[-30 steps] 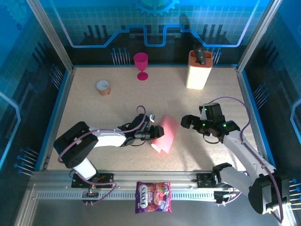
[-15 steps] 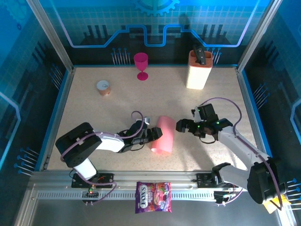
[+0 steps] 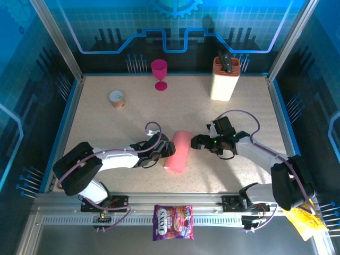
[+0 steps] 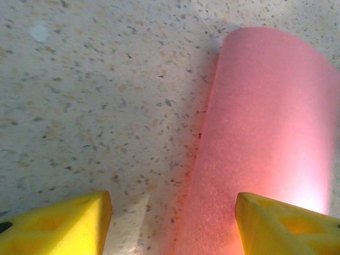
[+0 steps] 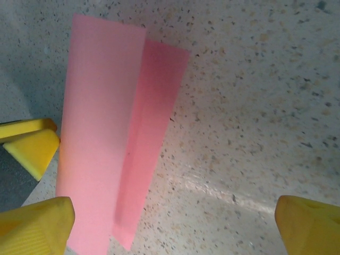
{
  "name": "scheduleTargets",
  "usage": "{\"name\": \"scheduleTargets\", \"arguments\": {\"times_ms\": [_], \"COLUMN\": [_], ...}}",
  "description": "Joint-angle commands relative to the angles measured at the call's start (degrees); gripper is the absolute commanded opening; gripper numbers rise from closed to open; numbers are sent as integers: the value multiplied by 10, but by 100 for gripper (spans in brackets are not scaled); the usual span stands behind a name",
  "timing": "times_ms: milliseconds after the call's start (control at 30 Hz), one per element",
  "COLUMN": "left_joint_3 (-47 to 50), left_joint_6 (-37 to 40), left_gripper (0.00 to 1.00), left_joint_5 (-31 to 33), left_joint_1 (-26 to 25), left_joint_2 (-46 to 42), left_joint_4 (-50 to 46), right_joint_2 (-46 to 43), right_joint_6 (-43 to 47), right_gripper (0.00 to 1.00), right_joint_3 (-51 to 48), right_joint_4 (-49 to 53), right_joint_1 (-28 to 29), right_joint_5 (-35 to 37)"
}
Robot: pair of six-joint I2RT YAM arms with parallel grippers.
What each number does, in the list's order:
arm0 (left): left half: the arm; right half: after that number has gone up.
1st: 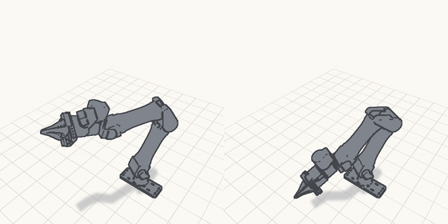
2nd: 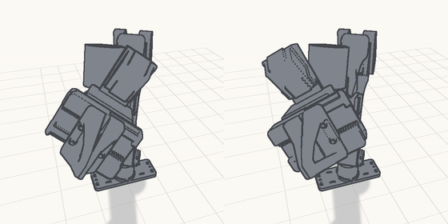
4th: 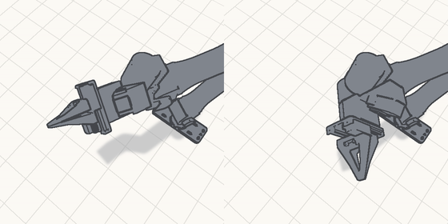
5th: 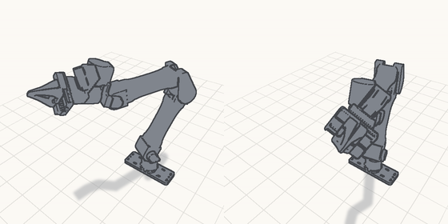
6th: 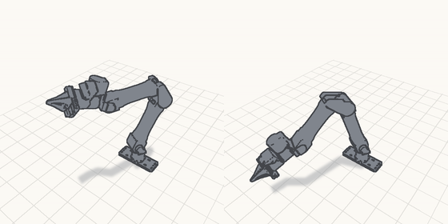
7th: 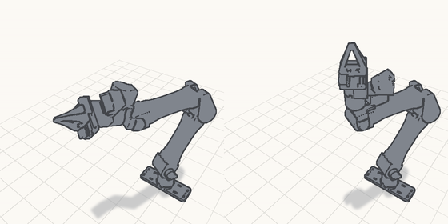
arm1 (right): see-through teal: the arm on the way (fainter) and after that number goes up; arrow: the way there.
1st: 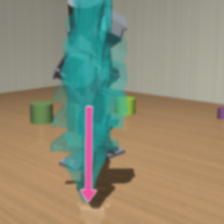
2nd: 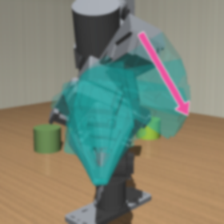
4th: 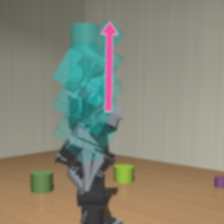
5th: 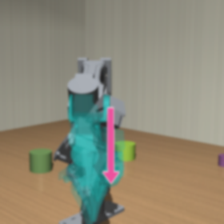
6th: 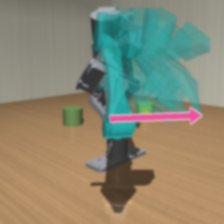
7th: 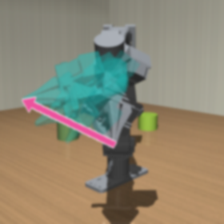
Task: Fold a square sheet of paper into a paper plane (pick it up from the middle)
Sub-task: First fold the square sheet of paper in half at the center of the table.
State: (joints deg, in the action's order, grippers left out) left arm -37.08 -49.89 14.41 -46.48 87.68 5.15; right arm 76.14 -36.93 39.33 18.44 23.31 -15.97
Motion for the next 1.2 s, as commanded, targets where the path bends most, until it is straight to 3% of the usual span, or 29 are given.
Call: {"name": "scheduleTargets", "arguments": {"times_ms": [0, 400, 800, 1167], "left_joint_3": [-13, -14, -24, -30], "left_joint_6": [25, 9, -10, -28], "left_gripper": [65, 66, 69, 69], "left_joint_5": [31, 40, 52, 71], "left_joint_1": [-5, -19, -36, -45], "left_joint_2": [-18, -25, -16, -4], "left_joint_4": [-65, -82, -86, -99], "right_joint_2": [21, 101, 119, 29], "right_joint_6": [-17, -60, -54, -55], "right_gripper": [97, 89, 78, 79], "right_joint_3": [14, 42, 69, 41], "right_joint_4": [-46, -119, -114, -94], "right_joint_1": [10, 31, 29, -9], "right_joint_5": [-32, -65, -69, -38]}}
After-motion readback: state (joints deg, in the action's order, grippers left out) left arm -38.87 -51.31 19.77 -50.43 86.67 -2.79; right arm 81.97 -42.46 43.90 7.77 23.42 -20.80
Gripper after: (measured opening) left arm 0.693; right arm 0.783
